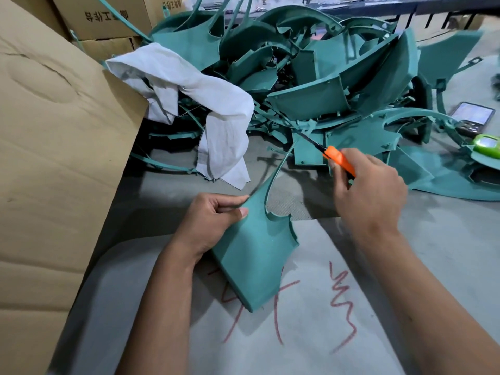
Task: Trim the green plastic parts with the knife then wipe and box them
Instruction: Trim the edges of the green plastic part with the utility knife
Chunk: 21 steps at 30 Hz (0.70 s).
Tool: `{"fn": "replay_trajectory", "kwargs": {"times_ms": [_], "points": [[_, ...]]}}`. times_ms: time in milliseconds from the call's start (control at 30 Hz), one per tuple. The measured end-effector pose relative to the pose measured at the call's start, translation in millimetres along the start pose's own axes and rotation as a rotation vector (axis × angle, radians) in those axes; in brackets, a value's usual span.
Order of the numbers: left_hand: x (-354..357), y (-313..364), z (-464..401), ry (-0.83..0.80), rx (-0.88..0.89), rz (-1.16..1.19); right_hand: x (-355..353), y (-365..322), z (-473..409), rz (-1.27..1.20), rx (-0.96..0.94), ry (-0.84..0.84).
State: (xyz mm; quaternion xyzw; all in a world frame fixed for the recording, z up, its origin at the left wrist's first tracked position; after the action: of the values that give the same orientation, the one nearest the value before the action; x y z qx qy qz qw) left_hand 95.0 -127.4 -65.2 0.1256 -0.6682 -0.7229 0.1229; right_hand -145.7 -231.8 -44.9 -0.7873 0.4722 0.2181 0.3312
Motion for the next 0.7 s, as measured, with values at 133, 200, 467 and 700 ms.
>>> {"fn": "replay_trajectory", "kwargs": {"times_ms": [133, 200, 467, 700], "points": [[-1, 1, 0, -0.001, -0.007, 0.010, -6, -4, 1, -0.121, 0.014, 0.119], [-1, 2, 1, -0.023, -0.015, 0.029, -6, -2, -1, -0.147, 0.030, 0.117], [-3, 2, 5, -0.116, -0.007, 0.047, 0, 3, -1, -0.111, 0.008, 0.039], [3, 9, 2, -0.017, 0.084, 0.274, 0, 8, -3, -0.287, 0.139, 0.070]]}}
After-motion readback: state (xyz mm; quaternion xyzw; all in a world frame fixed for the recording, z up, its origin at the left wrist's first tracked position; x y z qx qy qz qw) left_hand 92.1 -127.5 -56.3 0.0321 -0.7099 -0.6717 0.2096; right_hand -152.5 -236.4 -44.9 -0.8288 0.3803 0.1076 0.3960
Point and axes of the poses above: each hand's wrist, its own z-axis away from the middle knuckle, its own x-axis out of the palm, y = z × x, the point moved 1 cm from there along -z, towards the middle knuckle, and after that the axes turned 9 degrees about z, right-handed, at the moved point
